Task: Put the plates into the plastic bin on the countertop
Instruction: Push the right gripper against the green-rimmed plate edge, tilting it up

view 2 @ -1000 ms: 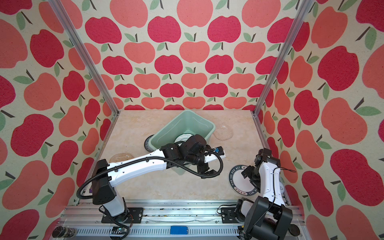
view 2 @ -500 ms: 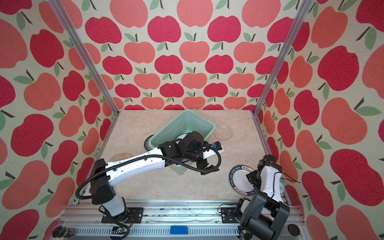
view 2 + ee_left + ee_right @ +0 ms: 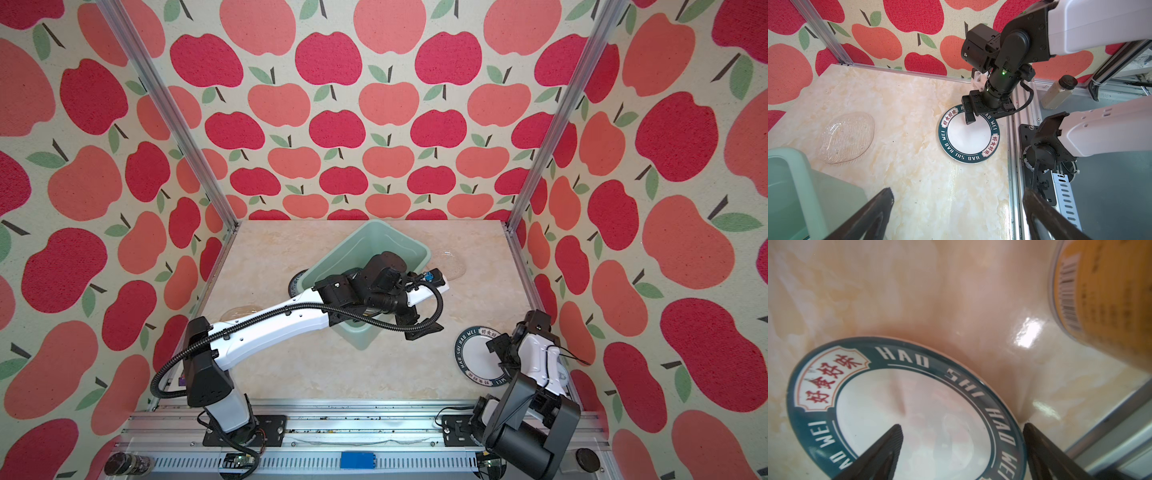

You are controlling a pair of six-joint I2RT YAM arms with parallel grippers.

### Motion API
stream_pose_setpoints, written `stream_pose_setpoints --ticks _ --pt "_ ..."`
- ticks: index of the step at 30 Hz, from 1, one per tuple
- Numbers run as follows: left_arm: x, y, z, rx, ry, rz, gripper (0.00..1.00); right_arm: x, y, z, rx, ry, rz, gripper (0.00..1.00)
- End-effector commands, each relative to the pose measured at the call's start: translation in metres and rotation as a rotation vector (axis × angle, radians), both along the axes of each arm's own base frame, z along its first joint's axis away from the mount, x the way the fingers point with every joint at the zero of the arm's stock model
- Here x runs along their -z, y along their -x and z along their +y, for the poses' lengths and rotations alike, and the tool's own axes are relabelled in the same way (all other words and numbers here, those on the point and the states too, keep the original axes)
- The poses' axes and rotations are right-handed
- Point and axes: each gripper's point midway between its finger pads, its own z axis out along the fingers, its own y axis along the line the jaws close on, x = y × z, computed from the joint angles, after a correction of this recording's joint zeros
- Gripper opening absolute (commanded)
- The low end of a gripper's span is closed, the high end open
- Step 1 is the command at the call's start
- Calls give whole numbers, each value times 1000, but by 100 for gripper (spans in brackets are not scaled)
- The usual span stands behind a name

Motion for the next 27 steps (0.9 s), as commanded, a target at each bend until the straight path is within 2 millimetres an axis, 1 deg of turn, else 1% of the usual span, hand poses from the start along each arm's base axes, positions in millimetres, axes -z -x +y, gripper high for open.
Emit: stream_pose_setpoints --ticks 1,6,11,15,18,23,27 --pt "-5 6 -6 13 7 28 100 3 -21 16 -80 -107 -93 91" --pt "-7 9 -2 9 7 26 100 8 -36 32 -200 -209 -117 86" --pt "-8 11 5 -9 8 28 99 7 -49 40 -331 -225 -119 83" --pt "-6 10 7 -19 4 26 99 1 -67 47 -383 -240 -203 83" --pt "-5 8 7 -25 0 23 99 -1 -82 56 -443 -264 -274 83" --pt "-4 7 8 -35 4 24 99 4 -105 77 -588 -307 -324 81" --pt "-2 7 12 -51 12 40 99 6 -118 88 -636 -368 -351 80"
